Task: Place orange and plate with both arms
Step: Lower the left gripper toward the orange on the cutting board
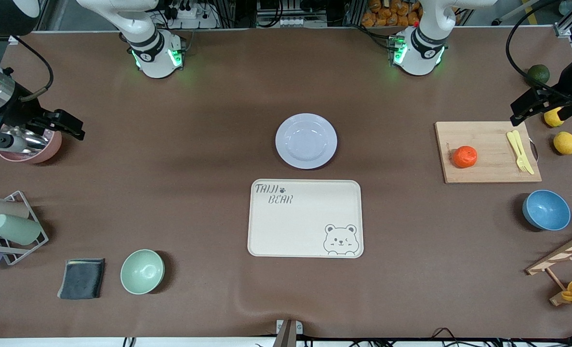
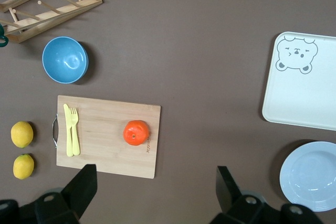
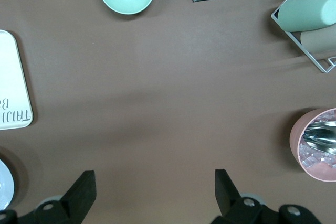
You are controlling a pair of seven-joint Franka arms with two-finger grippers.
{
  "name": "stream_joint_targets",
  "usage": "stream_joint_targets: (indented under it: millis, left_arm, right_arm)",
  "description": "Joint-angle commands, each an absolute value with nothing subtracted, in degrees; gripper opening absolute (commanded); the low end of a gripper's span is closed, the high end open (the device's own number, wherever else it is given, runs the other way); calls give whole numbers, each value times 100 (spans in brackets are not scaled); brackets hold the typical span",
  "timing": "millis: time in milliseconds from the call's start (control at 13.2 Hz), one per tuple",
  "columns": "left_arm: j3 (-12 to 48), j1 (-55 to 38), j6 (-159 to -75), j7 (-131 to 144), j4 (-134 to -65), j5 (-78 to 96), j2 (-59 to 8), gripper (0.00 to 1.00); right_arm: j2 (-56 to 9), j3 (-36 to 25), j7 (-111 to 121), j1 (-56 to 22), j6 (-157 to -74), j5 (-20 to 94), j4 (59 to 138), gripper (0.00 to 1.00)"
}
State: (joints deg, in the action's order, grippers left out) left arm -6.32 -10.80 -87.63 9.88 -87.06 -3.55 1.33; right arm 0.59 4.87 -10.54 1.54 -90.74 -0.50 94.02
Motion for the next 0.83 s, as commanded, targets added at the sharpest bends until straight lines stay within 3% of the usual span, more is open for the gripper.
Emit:
stream_joint_targets:
  millis: [0,303,757]
  left_arm:
    - [-633,-1063,-8640,870,-8604,-308,132,100]
    - [-843,-993,-8648,372,-8778,-316,9,100]
    - [-844,-589,-11035,282,-11343,-343,210,100]
  right_arm:
    - [9,545,-1160,158,-9000,-141,9316,100]
    - [9,545,-1160,158,-9000,-132,9290,100]
    - [-44,554,-1160,141,-8982,-132,9325,100]
